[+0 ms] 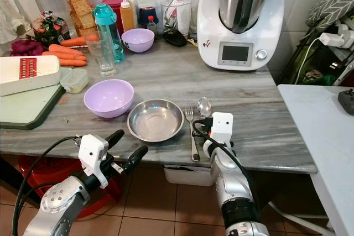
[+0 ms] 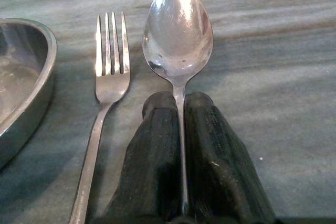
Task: Setting the table
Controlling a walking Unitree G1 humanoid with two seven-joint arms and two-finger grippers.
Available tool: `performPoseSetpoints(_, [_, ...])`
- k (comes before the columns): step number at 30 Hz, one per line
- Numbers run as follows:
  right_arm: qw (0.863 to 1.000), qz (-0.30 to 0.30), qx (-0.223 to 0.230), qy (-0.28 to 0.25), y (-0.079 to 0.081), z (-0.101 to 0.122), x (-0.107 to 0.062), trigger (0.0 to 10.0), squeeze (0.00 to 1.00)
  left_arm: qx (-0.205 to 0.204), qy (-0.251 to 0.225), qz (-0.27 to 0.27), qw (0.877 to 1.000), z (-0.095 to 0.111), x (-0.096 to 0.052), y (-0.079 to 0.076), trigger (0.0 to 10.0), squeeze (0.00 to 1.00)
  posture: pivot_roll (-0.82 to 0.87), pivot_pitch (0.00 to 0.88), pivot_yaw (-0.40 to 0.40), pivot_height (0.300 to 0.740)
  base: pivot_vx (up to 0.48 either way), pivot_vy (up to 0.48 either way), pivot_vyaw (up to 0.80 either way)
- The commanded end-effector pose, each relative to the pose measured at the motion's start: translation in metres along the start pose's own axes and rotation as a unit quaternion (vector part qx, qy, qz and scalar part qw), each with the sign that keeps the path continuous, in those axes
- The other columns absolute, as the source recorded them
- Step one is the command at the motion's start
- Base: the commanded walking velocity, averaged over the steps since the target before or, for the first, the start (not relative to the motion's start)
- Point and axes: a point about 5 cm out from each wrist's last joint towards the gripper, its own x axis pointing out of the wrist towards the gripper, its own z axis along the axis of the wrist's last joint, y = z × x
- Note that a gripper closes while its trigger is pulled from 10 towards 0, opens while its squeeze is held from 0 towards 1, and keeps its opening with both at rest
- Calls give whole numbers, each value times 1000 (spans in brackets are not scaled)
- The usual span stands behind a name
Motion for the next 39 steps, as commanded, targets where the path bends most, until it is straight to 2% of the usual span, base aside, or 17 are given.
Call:
performPoseSetpoints(1, [1000,-15,-13,11,-6,-6,-3,10000,506,9,-2,-5,1000,4,2,0,10000,0,49,0,31,740,0,0,0])
performPoseSetpoints(2, [1000,-16,-25,-9,-6,1,-2,10000,0,9,-3,-4,1000,4,2,0,10000,0,46,0,33,740,0,0,0])
performPoseSetpoints(4, [999,-17,-31,-16,-8,4,-2,10000,0,9,-4,-3,1000,4,2,0,10000,0,42,0,33,740,0,0,0])
performPoseSetpoints(5, [999,-18,-29,-9,-9,2,-2,3412,0,9,-4,-3,1000,4,3,0,10000,0,42,0,33,740,0,0,0])
performPoseSetpoints(6, [999,-23,-35,-5,-11,0,-3,0,0,10,-4,-3,1000,4,3,0,10000,0,45,0,32,740,0,0,0])
performPoseSetpoints(7, [999,-25,-39,-6,-12,0,-3,0,0,10,-4,-3,1000,4,3,0,10000,0,45,0,32,740,0,0,0])
performPoseSetpoints(8, [999,-28,-40,-7,-13,0,-4,5765,0,10,-4,-2,1000,4,3,0,10000,0,45,0,32,740,0,0,0])
performPoseSetpoints(9, [999,-30,-40,-7,-13,0,-4,5765,0,10,-4,-2,1000,4,3,0,10000,0,45,0,32,740,0,0,0])
performPoseSetpoints(10, [999,-28,-37,-6,-13,0,-4,9098,0,10,-4,-2,1000,3,3,0,10000,0,42,0,31,740,0,0,0])
performPoseSetpoints(11, [999,-32,-35,-3,-14,-1,-4,5490,0,10,-4,-1,1000,3,3,1,10000,0,42,0,31,740,0,0,0])
performPoseSetpoints(12, [999,-35,-36,-2,-15,-1,-4,7412,0,9,-4,-1,1000,3,4,1,10000,0,42,0,31,740,0,0,0])
performPoseSetpoints(14, [998,-38,-41,-6,-15,0,-4,10000,0,10,-5,0,1000,3,4,1,10000,0,42,0,31,740,0,0,0])
performPoseSetpoints(23, [997,-32,-41,-51,-11,11,-6,10000,0,25,-14,27,999,5,5,7,10000,0,45,0,30,740,0,0,0])
performPoseSetpoints(39, [997,-29,-27,-67,-5,15,-8,10000,0,28,-11,29,999,0,6,9,10000,0,42,0,35,740,0,0,0])
